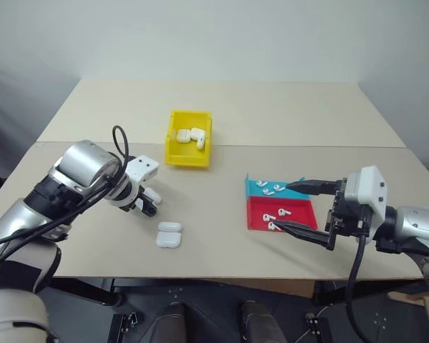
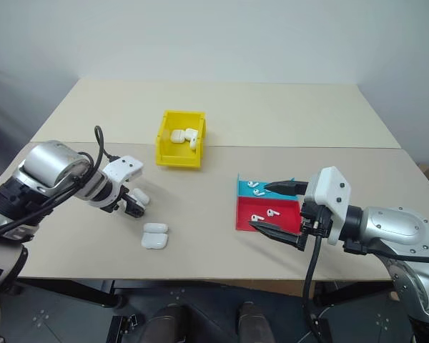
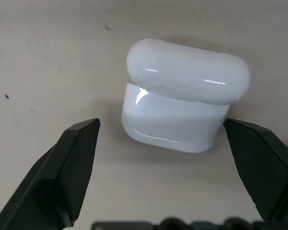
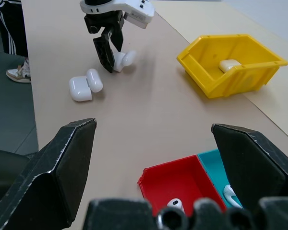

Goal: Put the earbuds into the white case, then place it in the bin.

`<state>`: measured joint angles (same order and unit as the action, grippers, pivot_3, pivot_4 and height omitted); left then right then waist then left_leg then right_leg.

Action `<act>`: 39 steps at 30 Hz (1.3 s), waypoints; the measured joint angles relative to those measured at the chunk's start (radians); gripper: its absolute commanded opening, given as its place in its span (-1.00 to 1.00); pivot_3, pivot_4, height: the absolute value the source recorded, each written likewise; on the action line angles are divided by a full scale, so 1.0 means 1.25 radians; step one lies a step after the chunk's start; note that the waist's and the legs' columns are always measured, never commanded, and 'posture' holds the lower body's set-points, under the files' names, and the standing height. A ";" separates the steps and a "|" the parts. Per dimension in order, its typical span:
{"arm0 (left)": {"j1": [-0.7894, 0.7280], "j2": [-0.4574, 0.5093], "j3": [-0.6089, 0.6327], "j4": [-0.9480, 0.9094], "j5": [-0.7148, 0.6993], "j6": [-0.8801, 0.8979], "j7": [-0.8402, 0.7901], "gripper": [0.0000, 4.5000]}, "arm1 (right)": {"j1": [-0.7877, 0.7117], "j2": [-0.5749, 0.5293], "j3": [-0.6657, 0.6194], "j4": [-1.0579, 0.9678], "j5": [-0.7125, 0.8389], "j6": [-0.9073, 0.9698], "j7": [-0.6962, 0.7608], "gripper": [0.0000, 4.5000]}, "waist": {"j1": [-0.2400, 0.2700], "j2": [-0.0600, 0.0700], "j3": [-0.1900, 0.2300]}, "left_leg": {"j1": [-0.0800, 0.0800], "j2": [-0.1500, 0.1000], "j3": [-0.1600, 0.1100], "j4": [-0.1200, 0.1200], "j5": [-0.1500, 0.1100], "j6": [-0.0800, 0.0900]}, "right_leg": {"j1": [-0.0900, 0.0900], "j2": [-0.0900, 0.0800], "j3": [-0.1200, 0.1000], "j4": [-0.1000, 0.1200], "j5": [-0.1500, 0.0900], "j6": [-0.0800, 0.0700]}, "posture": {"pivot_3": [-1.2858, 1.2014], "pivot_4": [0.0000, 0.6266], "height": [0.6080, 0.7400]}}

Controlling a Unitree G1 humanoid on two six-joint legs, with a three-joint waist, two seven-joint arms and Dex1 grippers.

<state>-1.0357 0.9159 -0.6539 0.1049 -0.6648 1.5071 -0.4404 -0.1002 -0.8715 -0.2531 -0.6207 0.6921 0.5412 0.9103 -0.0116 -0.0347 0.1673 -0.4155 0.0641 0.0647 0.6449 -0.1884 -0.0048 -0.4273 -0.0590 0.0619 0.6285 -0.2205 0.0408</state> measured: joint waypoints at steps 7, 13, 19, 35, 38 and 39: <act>0.001 0.018 -0.032 -0.010 0.082 -0.040 -0.124 1.00 | 0.000 0.000 0.000 -0.001 0.000 0.000 -0.006 0.99 | 0.000 0.000 0.000 | 0.000 0.000 0.000 0.000 0.000 0.000 | 0.000 0.000 0.000 0.000 0.000 0.000 | 0.03 -0.52 1.00; 0.015 0.017 -0.033 0.007 0.151 -0.099 -0.199 1.00 | 0.002 0.002 0.000 -0.007 0.000 0.000 -0.014 0.99 | 0.000 0.000 0.000 | 0.000 0.000 0.000 0.000 0.000 0.000 | 0.000 0.000 0.000 0.000 0.000 0.000 | 0.03 -0.52 1.00; 0.022 0.016 -0.033 0.017 0.197 -0.128 -0.261 1.00 | 0.008 0.002 -0.001 -0.016 0.002 0.000 -0.020 0.99 | 0.000 0.000 0.000 | 0.000 0.000 0.000 0.000 0.000 0.000 | 0.000 0.000 0.000 0.000 0.000 0.000 | 0.03 -0.52 1.00; 0.089 0.028 0.019 -0.031 0.283 -0.194 -0.340 0.21 | 0.016 0.002 -0.002 -0.016 0.026 0.000 -0.023 1.00 | -0.001 0.000 0.000 | 0.000 0.000 0.000 0.000 0.000 0.000 | 0.000 0.000 0.000 0.001 0.000 0.001 | 0.03 -0.52 1.00; 0.142 0.057 0.074 -0.065 0.281 -0.229 -0.355 0.21 | 0.014 0.002 -0.002 -0.015 0.028 0.000 -0.021 1.00 | -0.005 0.000 0.000 | 0.000 0.001 0.000 0.000 0.000 0.000 | 0.000 0.001 0.000 0.001 0.000 0.001 | 0.03 -0.52 1.00; 0.162 0.066 0.096 -0.078 0.278 -0.242 -0.357 0.21 | 0.014 0.002 -0.001 -0.015 0.028 0.000 -0.021 1.00 | -0.005 0.000 0.000 | 0.000 0.001 0.000 0.000 0.000 0.000 | 0.000 0.001 0.000 0.001 0.000 0.001 | 0.03 -0.52 1.00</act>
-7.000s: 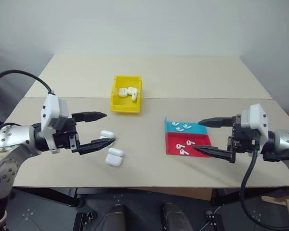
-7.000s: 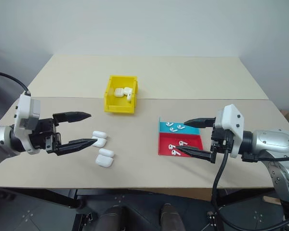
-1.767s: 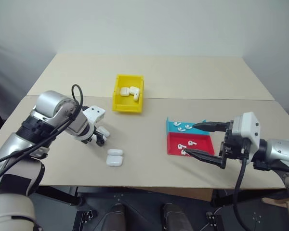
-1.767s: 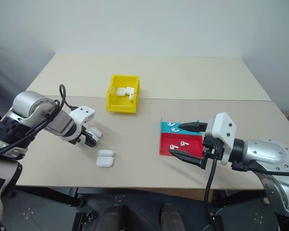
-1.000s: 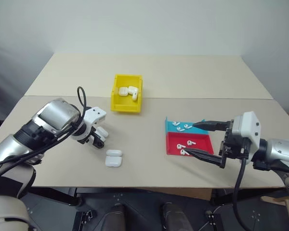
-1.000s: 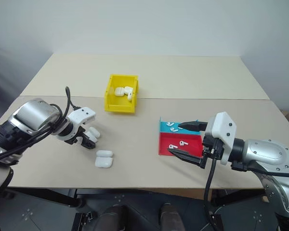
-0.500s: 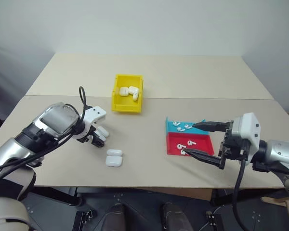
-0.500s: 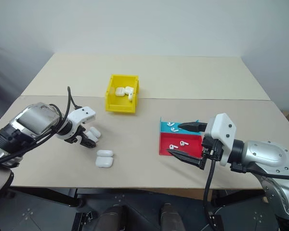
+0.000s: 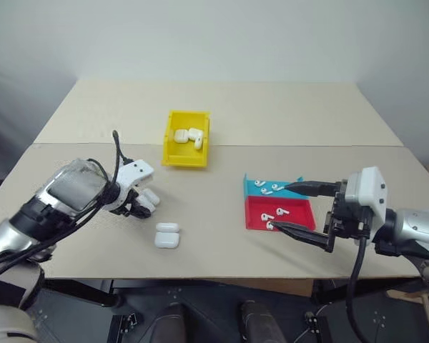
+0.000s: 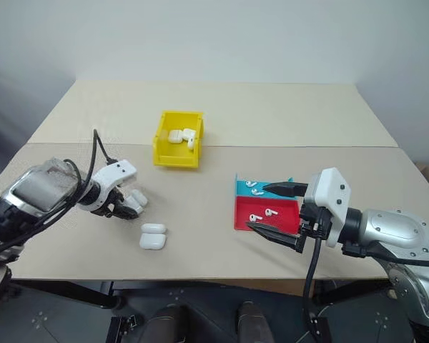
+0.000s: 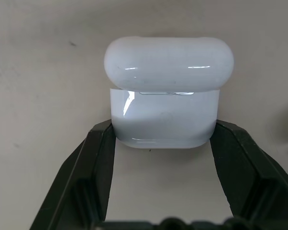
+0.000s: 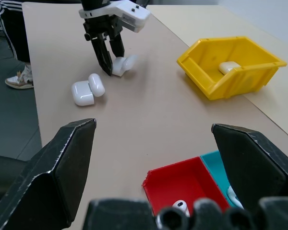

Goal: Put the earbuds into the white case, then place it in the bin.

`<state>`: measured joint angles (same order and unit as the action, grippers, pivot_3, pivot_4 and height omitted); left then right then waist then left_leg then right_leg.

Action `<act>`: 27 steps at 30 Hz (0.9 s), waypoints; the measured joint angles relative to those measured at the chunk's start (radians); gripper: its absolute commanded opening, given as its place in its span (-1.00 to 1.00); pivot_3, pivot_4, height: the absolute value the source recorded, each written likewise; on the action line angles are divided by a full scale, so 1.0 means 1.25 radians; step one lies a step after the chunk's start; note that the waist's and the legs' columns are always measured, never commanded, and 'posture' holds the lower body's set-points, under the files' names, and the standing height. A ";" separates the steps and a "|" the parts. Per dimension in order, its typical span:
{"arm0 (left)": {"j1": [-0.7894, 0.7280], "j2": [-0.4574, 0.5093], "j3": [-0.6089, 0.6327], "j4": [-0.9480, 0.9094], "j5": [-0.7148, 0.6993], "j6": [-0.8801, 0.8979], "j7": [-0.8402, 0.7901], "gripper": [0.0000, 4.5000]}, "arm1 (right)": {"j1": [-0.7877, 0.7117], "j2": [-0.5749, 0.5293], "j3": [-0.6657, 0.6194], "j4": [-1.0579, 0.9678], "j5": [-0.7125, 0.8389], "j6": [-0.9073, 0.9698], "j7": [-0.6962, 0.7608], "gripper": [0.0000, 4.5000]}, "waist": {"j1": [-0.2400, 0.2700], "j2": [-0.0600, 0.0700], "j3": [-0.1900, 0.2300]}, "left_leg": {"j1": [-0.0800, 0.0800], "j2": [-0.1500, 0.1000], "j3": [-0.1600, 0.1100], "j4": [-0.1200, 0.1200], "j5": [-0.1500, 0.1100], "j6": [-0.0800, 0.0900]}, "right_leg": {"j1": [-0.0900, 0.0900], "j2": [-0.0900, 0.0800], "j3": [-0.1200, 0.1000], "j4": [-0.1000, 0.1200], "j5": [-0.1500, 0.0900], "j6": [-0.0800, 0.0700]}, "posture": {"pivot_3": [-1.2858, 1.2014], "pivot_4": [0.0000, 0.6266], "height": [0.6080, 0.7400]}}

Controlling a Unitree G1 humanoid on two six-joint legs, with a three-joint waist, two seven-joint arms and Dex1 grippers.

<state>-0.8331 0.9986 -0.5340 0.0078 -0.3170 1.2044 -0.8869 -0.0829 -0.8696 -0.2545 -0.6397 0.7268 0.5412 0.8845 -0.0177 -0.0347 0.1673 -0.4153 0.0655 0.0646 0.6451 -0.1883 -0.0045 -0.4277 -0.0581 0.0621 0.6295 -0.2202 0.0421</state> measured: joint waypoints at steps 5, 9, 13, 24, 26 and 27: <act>0.249 0.005 0.313 -0.093 -0.069 -0.271 -0.037 0.21 | -0.007 0.000 0.004 0.004 -0.001 -0.005 0.008 1.00 | 0.003 0.000 0.000 | 0.000 0.001 0.000 0.000 0.000 0.000 | 0.000 -0.001 -0.001 0.000 0.000 -0.002 | 0.03 -0.52 1.00; 0.362 -0.092 0.507 -0.158 -0.151 -0.406 -0.046 0.21 | -0.020 0.000 0.011 0.013 -0.003 -0.009 0.019 1.00 | 0.012 0.000 0.000 | 0.001 0.001 0.001 0.001 0.000 0.000 | 0.002 -0.001 -0.002 -0.001 0.000 -0.002 | 0.03 -0.52 1.00; 0.390 -0.181 0.584 -0.208 -0.223 -0.476 -0.059 0.21 | -0.046 0.001 0.025 0.035 -0.009 -0.014 0.026 1.00 | 0.014 0.000 0.000 | 0.001 0.001 0.001 0.001 0.000 0.000 | 0.002 -0.001 -0.002 -0.001 0.000 -0.002 | 0.03 -0.52 1.00; 0.355 -0.352 0.581 -0.270 -0.325 -0.550 -0.057 0.21 | -0.105 0.007 0.043 0.072 -0.034 -0.036 0.040 1.00 | 0.011 0.000 0.000 | 0.001 0.001 0.001 0.001 0.000 0.000 | 0.003 0.000 -0.002 -0.001 0.001 0.001 | 0.03 -0.52 1.00; 0.343 -0.371 0.560 -0.278 -0.334 -0.565 -0.070 0.21 | -0.120 0.009 0.056 0.080 -0.041 -0.041 0.044 1.00 | 0.010 0.000 0.000 | 0.001 0.001 0.001 0.001 0.000 0.000 | 0.003 0.000 -0.002 -0.001 0.001 0.001 | 0.03 -0.52 1.00; 0.337 -0.382 0.547 -0.278 -0.338 -0.570 -0.081 0.21 | -0.127 0.009 0.064 0.084 -0.047 -0.041 0.047 1.00 | 0.009 0.000 0.000 | 0.001 0.001 0.001 0.001 0.000 0.000 | 0.003 0.000 -0.002 -0.001 0.002 0.001 | 0.03 -0.52 1.00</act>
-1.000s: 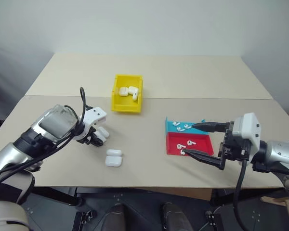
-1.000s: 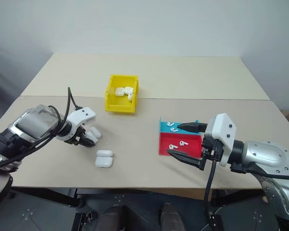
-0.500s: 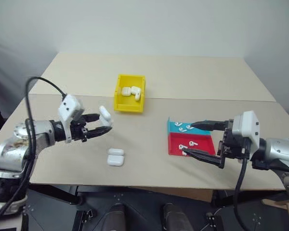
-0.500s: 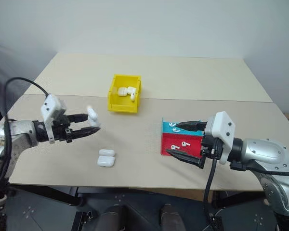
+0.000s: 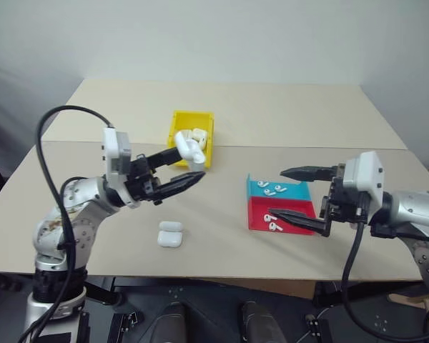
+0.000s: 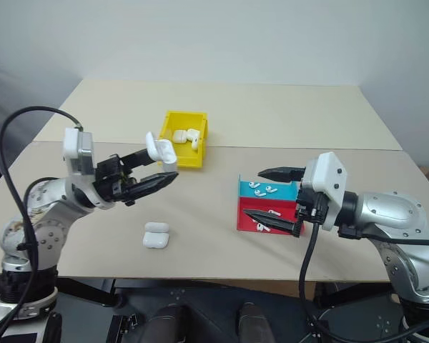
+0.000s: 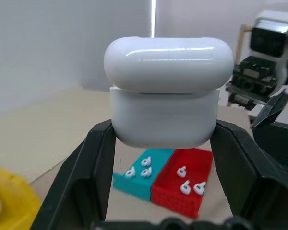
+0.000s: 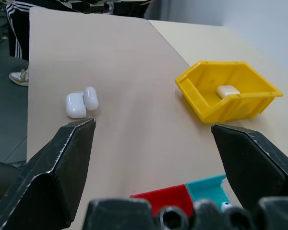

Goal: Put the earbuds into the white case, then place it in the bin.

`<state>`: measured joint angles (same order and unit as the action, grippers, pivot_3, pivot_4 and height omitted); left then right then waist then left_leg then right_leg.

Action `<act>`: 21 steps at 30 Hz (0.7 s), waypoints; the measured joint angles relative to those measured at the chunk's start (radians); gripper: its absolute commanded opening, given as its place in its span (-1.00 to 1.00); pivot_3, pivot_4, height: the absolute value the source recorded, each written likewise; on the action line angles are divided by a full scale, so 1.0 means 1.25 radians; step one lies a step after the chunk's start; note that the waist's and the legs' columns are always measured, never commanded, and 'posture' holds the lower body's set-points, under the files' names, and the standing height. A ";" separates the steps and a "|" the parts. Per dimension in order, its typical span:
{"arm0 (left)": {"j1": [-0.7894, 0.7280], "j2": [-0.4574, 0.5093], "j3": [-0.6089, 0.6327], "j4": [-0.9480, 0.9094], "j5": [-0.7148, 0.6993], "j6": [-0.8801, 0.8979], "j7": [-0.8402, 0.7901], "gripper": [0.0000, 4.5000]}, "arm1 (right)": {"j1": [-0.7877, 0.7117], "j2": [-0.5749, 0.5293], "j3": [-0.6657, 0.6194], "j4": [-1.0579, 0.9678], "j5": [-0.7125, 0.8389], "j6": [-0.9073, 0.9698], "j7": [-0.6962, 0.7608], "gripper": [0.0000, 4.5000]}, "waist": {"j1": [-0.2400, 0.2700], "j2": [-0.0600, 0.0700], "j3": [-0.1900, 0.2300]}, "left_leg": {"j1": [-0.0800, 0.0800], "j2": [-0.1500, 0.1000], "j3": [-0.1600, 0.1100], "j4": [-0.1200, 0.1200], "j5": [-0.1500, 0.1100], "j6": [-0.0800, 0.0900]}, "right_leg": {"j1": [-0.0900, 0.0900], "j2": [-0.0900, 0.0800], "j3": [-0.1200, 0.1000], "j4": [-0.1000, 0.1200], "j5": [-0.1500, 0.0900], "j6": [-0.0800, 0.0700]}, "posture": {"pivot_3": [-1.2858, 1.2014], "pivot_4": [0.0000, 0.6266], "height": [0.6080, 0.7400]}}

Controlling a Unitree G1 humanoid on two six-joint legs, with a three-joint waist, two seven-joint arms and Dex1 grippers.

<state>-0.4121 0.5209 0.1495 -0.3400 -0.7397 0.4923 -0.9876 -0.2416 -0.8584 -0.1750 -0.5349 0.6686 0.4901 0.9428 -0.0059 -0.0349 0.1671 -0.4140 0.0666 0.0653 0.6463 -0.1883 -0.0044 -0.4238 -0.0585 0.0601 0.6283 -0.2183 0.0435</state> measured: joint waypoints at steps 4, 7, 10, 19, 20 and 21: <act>-0.013 -0.021 -0.040 -0.005 -0.009 -0.024 -0.034 0.21 | -0.019 0.000 0.008 0.013 -0.015 0.000 0.012 1.00 | -0.004 0.000 0.000 | 0.000 0.000 0.000 0.000 0.000 0.000 | 0.000 0.000 0.000 0.000 0.001 0.001 | 0.03 -0.52 1.00; -0.017 -0.036 -0.055 -0.016 -0.015 -0.032 -0.052 0.21 | -0.025 -0.003 0.015 0.015 -0.022 0.000 0.018 1.00 | -0.005 0.000 0.000 | 0.000 0.000 0.000 0.000 0.000 0.000 | 0.000 0.000 0.000 0.000 0.001 0.001 | 0.03 -0.52 1.00; -0.017 -0.037 -0.068 -0.020 -0.026 -0.040 -0.075 0.21 | -0.027 -0.023 0.027 0.018 -0.033 0.003 0.027 1.00 | -0.007 0.000 0.000 | 0.000 0.000 0.000 0.000 0.000 0.000 | 0.000 0.000 0.000 0.000 0.000 0.000 | 0.03 -0.52 1.00; 0.006 -0.028 -0.089 -0.024 -0.007 -0.080 -0.106 0.21 | -0.049 -0.128 0.097 0.037 -0.126 0.065 0.027 0.92 | -0.007 0.000 0.000 | 0.000 0.000 0.000 0.000 0.000 0.000 | 0.000 0.000 0.000 0.000 -0.001 -0.002 | 0.03 -0.52 1.00; 0.008 -0.027 -0.091 -0.028 -0.007 -0.082 -0.106 0.21 | -0.058 -0.145 0.109 0.040 -0.135 0.073 0.035 0.83 | -0.007 0.000 0.000 | 0.000 0.000 0.000 0.000 0.000 0.000 | 0.000 0.000 0.000 0.000 -0.001 -0.002 | 0.03 -0.52 1.00; 0.011 -0.028 -0.093 -0.032 -0.007 -0.084 -0.106 0.21 | -0.072 -0.162 0.127 0.044 -0.145 0.083 0.046 0.73 | -0.007 0.000 0.000 | 0.000 0.000 0.000 0.000 0.000 0.000 | 0.000 0.000 0.000 0.000 -0.001 -0.002 | 0.03 -0.52 1.00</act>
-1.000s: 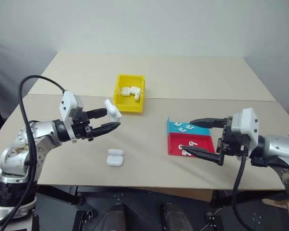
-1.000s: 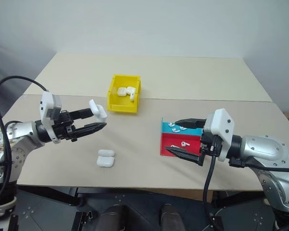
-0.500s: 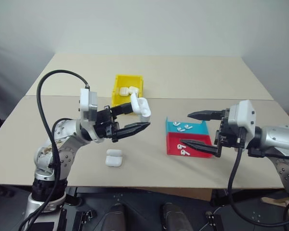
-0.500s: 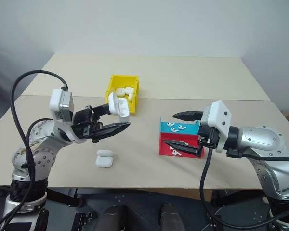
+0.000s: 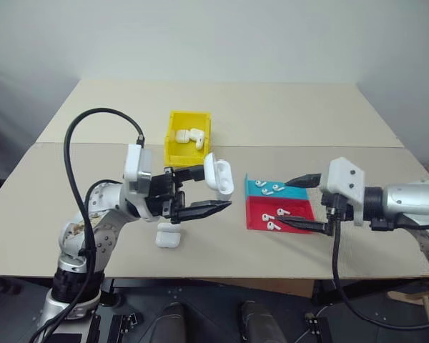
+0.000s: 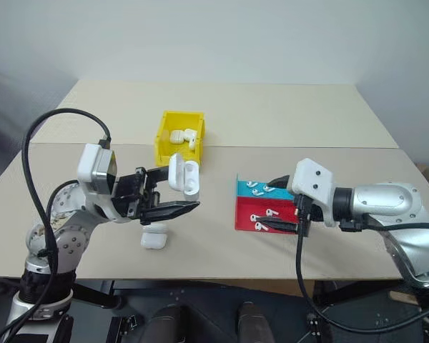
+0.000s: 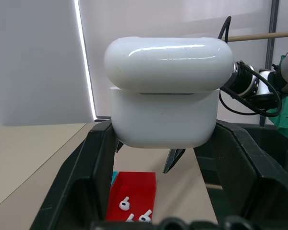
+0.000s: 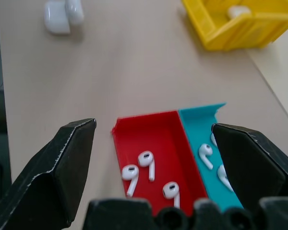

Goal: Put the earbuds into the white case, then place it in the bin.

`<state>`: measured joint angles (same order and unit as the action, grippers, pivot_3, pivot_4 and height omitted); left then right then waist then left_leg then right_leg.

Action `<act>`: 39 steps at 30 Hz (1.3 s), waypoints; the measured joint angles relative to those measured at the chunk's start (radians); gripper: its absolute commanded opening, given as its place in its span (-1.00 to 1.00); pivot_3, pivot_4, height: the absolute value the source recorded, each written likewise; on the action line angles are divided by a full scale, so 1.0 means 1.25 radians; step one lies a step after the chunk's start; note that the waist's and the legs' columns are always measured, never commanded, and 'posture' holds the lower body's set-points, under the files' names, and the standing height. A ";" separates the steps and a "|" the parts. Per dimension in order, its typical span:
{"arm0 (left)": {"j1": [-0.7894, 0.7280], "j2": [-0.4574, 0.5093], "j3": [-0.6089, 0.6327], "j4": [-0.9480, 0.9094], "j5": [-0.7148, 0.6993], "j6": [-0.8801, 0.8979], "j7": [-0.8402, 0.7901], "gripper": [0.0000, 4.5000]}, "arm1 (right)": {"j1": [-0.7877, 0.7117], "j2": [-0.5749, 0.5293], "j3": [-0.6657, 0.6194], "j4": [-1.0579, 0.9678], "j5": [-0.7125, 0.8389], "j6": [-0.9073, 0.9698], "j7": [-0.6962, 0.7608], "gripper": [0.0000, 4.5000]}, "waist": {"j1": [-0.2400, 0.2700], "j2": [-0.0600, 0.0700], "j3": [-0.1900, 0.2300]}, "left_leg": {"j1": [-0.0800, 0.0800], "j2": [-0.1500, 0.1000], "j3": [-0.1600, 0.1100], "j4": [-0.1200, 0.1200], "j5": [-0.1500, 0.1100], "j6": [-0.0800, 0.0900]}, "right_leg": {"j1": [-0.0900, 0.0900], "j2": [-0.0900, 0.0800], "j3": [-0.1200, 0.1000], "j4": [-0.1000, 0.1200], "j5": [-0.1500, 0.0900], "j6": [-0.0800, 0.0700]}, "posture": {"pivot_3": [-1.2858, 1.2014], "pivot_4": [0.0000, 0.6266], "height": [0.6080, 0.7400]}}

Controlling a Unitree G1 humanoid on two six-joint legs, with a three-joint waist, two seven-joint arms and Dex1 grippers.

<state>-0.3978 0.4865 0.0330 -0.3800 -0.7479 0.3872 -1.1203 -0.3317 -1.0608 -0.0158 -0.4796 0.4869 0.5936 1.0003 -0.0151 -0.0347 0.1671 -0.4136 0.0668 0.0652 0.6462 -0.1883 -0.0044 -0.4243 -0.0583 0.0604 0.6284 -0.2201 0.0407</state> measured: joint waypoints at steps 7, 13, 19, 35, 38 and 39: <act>0.013 -0.002 -0.014 -0.009 0.000 -0.012 0.007 0.21 | -0.148 -0.019 0.192 0.049 -0.084 0.119 0.050 -0.03 | -0.003 0.000 0.000 | 0.000 0.000 0.000 0.000 0.000 0.000 | -0.001 0.000 0.000 0.000 0.000 -0.001 | 0.03 -0.52 1.00; 0.023 -0.014 -0.027 -0.027 0.001 -0.013 0.021 0.21 | -0.245 0.041 0.342 0.091 -0.156 0.247 0.051 -0.03 | 0.000 0.000 0.000 | -0.001 0.000 0.000 0.000 0.000 0.000 | -0.001 0.000 0.000 0.000 0.000 0.000 | 0.03 -0.52 1.00; 0.041 -0.016 -0.032 -0.038 0.001 -0.013 0.035 0.21 | -0.273 0.081 0.417 0.123 -0.212 0.301 0.036 -0.03 | 0.002 0.000 0.000 | -0.001 0.000 0.000 0.000 0.000 0.000 | -0.001 0.000 0.000 0.000 0.000 0.000 | 0.03 -0.52 1.00; 0.051 -0.014 -0.035 -0.068 0.000 -0.013 0.054 0.21 | -0.285 0.122 0.449 0.161 -0.274 0.311 0.031 -0.03 | 0.000 0.000 0.000 | -0.001 0.000 0.000 0.000 0.000 0.000 | -0.001 0.000 0.000 0.000 0.000 0.000 | 0.03 -0.52 1.00; 0.051 -0.013 -0.035 -0.070 0.000 -0.012 0.056 0.21 | -0.282 0.128 0.449 0.172 -0.281 0.311 0.030 -0.03 | 0.000 0.000 0.000 | -0.001 0.000 0.000 0.000 0.000 0.000 | -0.001 0.000 0.000 0.000 0.000 0.000 | 0.03 -0.52 1.00; 0.051 -0.012 -0.035 -0.070 -0.001 -0.012 0.056 0.21 | -0.281 0.130 0.449 0.172 -0.284 0.310 0.030 -0.03 | 0.000 0.000 0.000 | -0.001 0.000 0.000 0.000 0.000 0.000 | -0.001 0.000 0.000 0.000 0.000 0.000 | 0.03 -0.52 1.00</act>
<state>-0.3341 0.4715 -0.0102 -0.4674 -0.7486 0.3721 -1.0499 -0.6833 -0.8985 0.5451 -0.2650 0.1316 0.9812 1.0383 -0.0148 -0.0347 0.1670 -0.4146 0.0669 0.0654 0.6463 -0.1883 -0.0044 -0.4259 -0.0581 0.0606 0.6287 -0.2198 0.0411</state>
